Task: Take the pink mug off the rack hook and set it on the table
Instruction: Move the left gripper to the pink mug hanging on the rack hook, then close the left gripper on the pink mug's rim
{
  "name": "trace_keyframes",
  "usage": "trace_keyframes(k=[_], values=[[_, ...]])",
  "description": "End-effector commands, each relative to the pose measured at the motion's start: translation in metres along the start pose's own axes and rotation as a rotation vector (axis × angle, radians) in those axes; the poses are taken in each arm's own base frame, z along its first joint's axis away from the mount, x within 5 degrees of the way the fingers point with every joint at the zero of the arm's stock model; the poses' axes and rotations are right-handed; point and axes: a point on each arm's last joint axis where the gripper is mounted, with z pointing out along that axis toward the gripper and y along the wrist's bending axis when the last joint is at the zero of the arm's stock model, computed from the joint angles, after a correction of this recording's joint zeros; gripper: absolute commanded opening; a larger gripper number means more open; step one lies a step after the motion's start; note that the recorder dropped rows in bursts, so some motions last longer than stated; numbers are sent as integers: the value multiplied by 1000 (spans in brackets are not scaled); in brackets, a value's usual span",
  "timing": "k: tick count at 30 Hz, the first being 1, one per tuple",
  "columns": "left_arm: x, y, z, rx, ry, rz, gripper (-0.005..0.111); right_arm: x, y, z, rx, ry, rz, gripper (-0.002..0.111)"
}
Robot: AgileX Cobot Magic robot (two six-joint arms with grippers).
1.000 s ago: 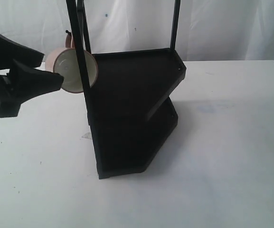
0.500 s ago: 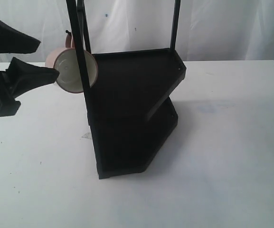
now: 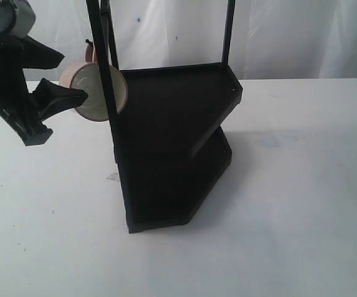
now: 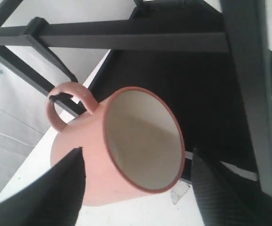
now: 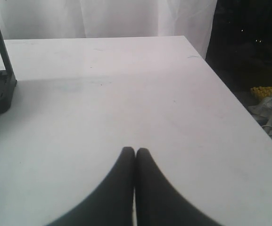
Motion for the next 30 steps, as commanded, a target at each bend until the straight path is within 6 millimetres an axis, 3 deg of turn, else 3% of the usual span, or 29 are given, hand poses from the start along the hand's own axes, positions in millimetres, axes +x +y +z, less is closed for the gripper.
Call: trace_keyframes(k=[1,13,22,30], values=[[4,2,11,-3,30,38,67,0,0,0,5,-11,-1,0],[8,7,22,-49,38,28,67,0,0,0,5,-11,-1,0],[8,7,22,-49,39,30,58,0,0,0,5,-11,-1,0],[15,8,35,-44,67,17,57,0,0,0,5,-11,-1,0]])
